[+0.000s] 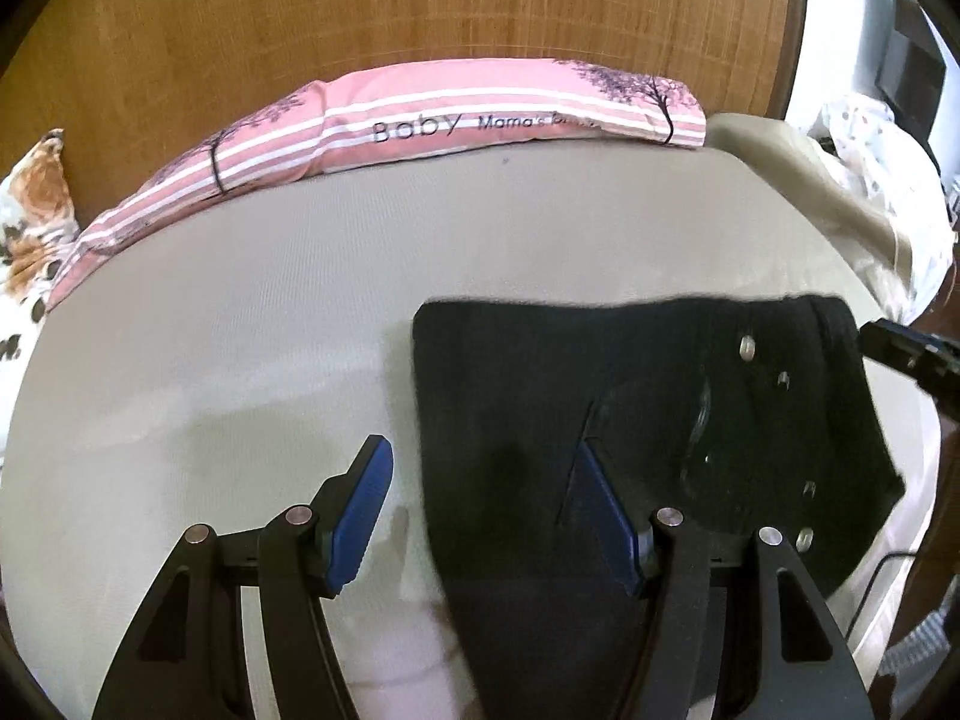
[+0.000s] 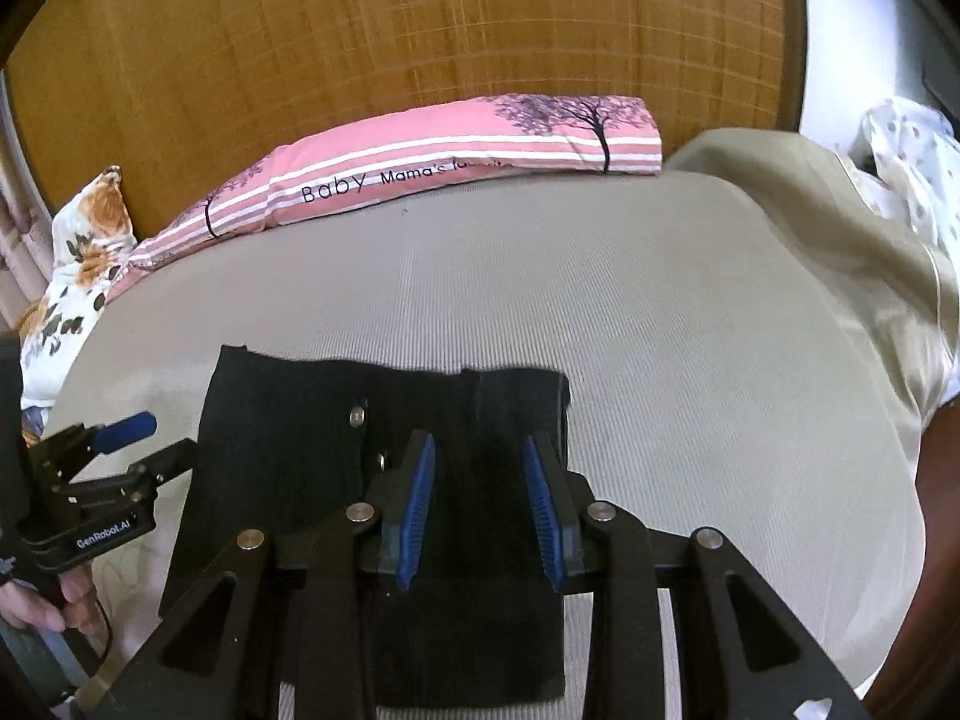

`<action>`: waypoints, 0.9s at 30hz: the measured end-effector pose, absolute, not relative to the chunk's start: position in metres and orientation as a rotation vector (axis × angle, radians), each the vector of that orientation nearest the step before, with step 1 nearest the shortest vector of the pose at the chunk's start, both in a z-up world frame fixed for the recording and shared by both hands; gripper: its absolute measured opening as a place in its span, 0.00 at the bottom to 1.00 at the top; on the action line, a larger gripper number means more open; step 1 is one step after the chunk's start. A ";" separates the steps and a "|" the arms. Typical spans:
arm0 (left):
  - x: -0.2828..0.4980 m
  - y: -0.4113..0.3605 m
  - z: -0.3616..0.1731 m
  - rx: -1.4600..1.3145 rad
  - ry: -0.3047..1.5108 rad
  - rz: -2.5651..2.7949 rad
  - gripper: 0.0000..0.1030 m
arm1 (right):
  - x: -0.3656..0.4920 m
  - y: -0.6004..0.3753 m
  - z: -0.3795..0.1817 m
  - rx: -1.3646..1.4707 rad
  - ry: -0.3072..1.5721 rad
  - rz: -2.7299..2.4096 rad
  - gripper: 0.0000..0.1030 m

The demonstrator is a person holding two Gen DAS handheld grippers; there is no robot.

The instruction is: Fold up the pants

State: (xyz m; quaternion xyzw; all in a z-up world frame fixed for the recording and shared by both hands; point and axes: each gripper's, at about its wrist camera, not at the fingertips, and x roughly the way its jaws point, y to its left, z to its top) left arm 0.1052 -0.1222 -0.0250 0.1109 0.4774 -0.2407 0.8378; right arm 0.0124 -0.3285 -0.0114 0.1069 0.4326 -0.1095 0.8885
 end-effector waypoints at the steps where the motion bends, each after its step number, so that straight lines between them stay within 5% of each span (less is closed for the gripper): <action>1: 0.108 -0.126 -0.025 0.229 1.012 -0.520 0.63 | 0.016 -0.329 -0.011 0.217 0.898 -0.226 0.29; 27: 0.150 -0.155 -0.073 0.290 1.056 -0.504 0.71 | 0.049 -0.354 -0.061 0.262 0.975 -0.235 0.29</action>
